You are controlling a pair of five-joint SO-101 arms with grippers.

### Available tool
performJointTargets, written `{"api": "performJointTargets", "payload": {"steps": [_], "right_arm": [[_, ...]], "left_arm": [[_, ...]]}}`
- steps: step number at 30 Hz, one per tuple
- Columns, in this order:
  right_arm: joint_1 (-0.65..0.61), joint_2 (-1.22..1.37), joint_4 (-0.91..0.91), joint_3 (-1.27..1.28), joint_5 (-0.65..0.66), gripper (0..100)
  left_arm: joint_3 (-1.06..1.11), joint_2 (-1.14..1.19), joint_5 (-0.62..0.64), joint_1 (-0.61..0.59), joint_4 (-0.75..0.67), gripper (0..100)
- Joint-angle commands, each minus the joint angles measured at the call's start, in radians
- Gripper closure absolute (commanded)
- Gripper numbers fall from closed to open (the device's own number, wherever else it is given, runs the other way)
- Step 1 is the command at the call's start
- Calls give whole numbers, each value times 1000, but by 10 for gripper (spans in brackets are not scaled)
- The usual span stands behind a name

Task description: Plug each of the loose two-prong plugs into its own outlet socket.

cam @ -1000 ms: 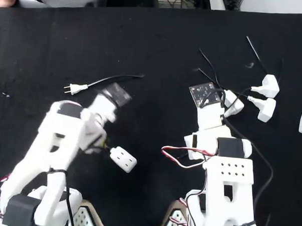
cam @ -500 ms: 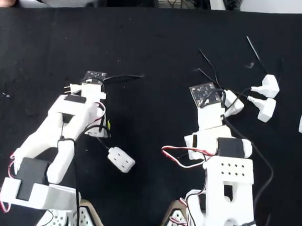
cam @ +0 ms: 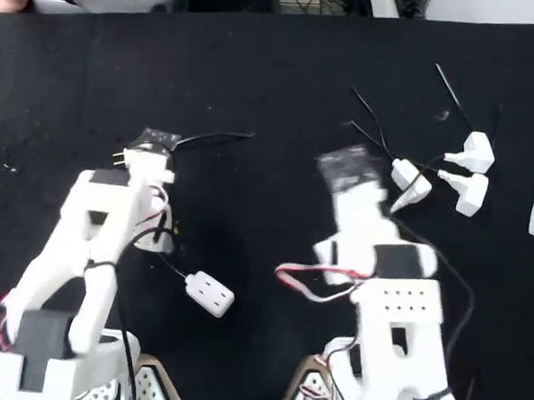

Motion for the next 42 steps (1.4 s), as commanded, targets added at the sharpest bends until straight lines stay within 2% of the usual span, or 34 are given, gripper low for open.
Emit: {"api": "performJointTargets", "payload": {"steps": [1,3,7,12,15,18,27,31,38,42], "right_arm": [[-112,-28,-25,-8,32,839],[-183,-28,-25,-13,-2,839],[-434,-28,-38,-25,-69,839],[-655,-22,-203,28,-235,828],[-753,-21,-235,36,-315,739],[-839,-19,-255,44,-341,663],[-891,142,-359,61,-341,658],[-896,257,-399,42,-341,658],[-898,430,-519,39,-341,658],[-891,495,-526,28,-341,659]], "left_arm": [[48,-112,-69,-56,29,802],[104,-161,-97,-97,8,802],[183,-270,-176,-189,-34,802],[242,-371,-186,-366,-29,802],[277,-385,-186,-476,-31,802],[317,-387,-186,-553,-31,802],[430,-396,-186,-579,-38,802],[473,-396,-186,-575,-94,802],[479,-396,-186,-573,-103,802],[479,-396,-186,-573,-103,802]]}}
